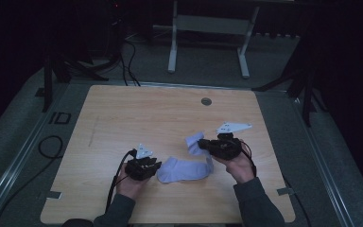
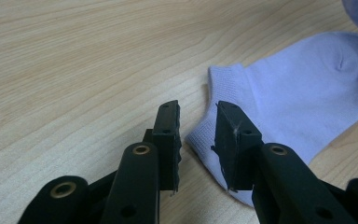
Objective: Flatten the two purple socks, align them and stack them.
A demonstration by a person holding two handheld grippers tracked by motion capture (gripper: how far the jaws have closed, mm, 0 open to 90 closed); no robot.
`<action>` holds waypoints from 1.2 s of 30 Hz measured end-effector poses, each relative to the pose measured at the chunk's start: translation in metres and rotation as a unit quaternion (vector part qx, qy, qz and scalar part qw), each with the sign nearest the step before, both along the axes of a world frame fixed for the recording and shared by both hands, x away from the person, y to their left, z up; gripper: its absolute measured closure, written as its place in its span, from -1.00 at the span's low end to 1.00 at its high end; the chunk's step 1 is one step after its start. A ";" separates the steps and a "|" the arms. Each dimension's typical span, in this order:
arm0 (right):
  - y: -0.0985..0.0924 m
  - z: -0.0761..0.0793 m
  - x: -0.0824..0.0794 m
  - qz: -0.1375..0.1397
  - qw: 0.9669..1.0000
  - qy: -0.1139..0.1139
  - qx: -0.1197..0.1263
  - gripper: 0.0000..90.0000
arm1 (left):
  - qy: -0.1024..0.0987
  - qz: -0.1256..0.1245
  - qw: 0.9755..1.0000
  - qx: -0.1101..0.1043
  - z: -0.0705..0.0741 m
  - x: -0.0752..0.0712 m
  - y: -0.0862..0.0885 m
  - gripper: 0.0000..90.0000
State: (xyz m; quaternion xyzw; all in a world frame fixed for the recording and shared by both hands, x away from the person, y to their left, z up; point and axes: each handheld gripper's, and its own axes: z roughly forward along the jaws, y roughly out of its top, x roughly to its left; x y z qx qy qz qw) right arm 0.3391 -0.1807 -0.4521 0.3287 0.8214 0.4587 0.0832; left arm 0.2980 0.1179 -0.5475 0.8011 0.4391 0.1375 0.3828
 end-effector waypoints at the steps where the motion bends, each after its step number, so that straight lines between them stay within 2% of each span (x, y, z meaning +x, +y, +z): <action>1: 0.001 -0.002 -0.001 0.001 1.000 0.001 -0.002 0.89 | 0.000 0.000 1.000 0.000 0.000 0.000 0.000 0.56; 6: 0.009 -0.013 -0.002 0.006 1.000 0.005 -0.013 0.89 | 0.000 0.001 1.000 -0.002 0.000 0.000 0.000 0.55; 13: 0.017 -0.026 -0.004 0.013 1.000 0.024 -0.006 0.89 | 0.000 0.001 1.000 -0.002 0.001 -0.001 0.000 0.56; 22: 0.027 -0.037 -0.001 0.016 0.999 0.039 -0.005 0.89 | 0.001 0.000 1.000 -0.004 0.002 -0.001 0.001 0.56; 36: 0.041 -0.052 0.002 0.024 0.998 0.056 -0.014 0.89 | -0.010 -0.007 1.000 -0.002 0.009 -0.006 0.000 0.56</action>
